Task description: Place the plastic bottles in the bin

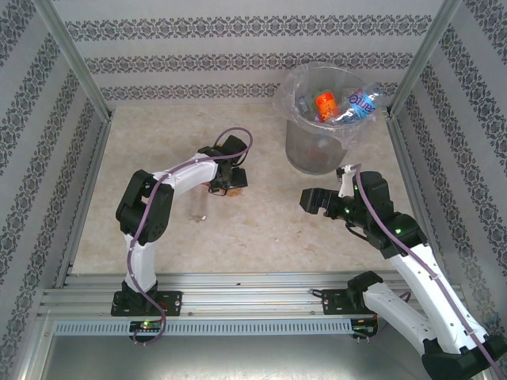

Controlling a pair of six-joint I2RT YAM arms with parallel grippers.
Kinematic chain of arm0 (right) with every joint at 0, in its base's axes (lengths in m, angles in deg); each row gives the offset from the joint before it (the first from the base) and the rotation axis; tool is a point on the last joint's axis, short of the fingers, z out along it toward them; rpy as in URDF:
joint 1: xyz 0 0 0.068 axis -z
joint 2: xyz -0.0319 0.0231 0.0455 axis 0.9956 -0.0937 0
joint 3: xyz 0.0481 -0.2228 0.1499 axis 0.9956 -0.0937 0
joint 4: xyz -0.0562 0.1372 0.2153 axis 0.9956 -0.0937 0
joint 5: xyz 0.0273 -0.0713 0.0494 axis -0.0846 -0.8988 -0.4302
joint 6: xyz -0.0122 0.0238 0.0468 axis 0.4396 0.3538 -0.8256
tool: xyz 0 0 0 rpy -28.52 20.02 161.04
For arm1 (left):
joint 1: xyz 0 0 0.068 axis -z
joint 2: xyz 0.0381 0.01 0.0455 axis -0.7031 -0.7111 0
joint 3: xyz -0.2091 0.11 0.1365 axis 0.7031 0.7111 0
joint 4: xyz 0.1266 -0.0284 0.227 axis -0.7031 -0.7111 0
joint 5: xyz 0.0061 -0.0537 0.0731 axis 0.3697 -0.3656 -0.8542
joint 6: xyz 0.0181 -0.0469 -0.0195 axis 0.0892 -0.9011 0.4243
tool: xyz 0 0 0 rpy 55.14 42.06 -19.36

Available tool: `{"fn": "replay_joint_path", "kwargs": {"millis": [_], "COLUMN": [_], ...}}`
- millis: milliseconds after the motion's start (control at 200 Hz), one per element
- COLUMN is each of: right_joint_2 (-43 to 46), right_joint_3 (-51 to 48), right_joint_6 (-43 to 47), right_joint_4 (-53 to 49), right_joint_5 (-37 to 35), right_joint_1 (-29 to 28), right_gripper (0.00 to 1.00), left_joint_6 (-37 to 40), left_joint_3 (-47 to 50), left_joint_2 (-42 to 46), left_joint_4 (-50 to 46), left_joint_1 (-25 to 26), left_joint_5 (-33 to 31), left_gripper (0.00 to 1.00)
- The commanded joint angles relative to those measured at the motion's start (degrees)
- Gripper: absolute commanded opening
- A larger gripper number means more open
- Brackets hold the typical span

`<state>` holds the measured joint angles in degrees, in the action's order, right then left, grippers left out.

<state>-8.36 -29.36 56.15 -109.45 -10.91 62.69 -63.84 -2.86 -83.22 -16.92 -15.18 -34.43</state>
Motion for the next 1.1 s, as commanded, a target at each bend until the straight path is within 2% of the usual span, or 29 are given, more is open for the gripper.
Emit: {"fn": "replay_joint_path", "kwargs": {"millis": [0,185,365,515,704,869,994,1094], "right_joint_2": [0.2,-2.4,-7.1,-11.6,-18.2,-23.4,-24.8,-24.5], "right_joint_3": [-0.4,-0.2,-0.1,0.1,2.0,4.2,3.3,0.6], "right_joint_6": [-1.8,-4.7,-9.2,-12.6,-16.0,-19.3,-23.9,-27.0], "right_joint_4": [0.9,2.3,7.9,15.8,24.0,26.3,26.3,25.9], "right_joint_5": [-0.3,-0.2,3.8,9.6,14.3,13.7,9.0,5.0], "right_joint_1": [-0.5,-0.5,-0.5,-0.6,-2.1,-5.1,-7.3,-8.3], "right_gripper": [0.98,0.98,0.97,0.98,0.98,0.98,0.98,0.97], "left_joint_6": [1.2,6.3,12.7,12.7,10.2,6.9,5.0,4.7], "left_joint_3": [2.0,4.9,16.7,27.6,35.2,39.1,41.7,41.9], "left_joint_2": [0.4,5.4,18.0,28.3,38.2,44.2,47.2,46.4], "left_joint_4": [1.9,5.2,18.7,30.0,39.0,42.9,46.1,43.4], "left_joint_1": [-0.7,-0.6,0.3,0.8,2.3,3.6,5.1,5.9], "left_joint_5": [1.8,4.4,11.9,20.5,28.1,26.8,23.5,20.2], "left_gripper": [0.65,0.61,0.61,0.62,0.62,0.58,0.54,0.52]}}
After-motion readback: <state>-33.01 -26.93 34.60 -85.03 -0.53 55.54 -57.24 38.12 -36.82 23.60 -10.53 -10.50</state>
